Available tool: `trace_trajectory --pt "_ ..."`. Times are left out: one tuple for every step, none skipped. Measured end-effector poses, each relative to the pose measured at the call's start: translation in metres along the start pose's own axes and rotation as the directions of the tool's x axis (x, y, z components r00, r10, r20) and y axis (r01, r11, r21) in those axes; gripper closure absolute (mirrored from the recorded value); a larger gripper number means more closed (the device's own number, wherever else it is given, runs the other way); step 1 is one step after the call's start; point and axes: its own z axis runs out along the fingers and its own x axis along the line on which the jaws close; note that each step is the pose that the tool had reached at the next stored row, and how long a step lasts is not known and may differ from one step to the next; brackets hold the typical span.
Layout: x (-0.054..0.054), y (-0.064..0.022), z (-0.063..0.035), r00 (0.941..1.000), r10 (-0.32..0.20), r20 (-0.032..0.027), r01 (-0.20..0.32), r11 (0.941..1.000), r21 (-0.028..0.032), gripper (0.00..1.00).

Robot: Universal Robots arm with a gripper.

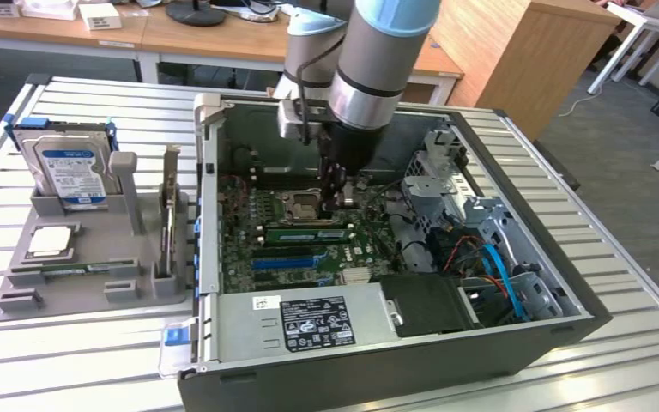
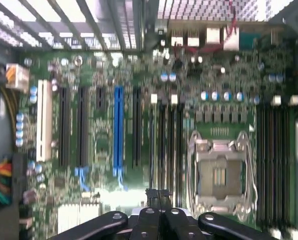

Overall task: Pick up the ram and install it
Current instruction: 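Press down the ram until it locks into place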

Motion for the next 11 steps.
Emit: trace_trajectory --pt "0.000 0.0036 0.0002 1.0000 0.000 0.0000 0.000 1.0000 0.0000 0.89" --pt "0.000 0.0069 0.0004 1.0000 0.000 0.0000 0.000 1.0000 0.0001 0.89" --pt "0.000 0.0102 0.0005 1.0000 0.000 -0.0001 0.000 1.0000 0.0001 0.89" --pt "0.000 0.0133 0.0007 1.0000 0.001 0.0000 -0.001 1.0000 0.0001 0.89" --pt "0.000 0.0161 0.0009 1.0000 0.001 0.0000 -0.001 1.0000 0.0001 0.89" --pt "0.000 0.0190 0.0010 1.0000 0.001 0.0000 -0.001 1.0000 0.0001 0.89" --pt "0.000 0.0221 0.0012 1.0000 0.001 0.0000 -0.001 1.0000 0.0001 0.89" --pt "0.000 0.0251 0.0013 1.0000 0.001 0.0000 -0.001 1.0000 0.0001 0.89" --pt "0.000 0.0279 0.0014 1.0000 0.002 0.0000 -0.002 1.0000 0.0001 0.89" --pt "0.000 0.0302 0.0016 1.0000 0.002 0.0000 -0.002 1.0000 0.0002 0.89" --pt "0.000 0.0325 0.0017 1.0000 0.002 0.0001 -0.002 1.0000 0.0001 0.89"
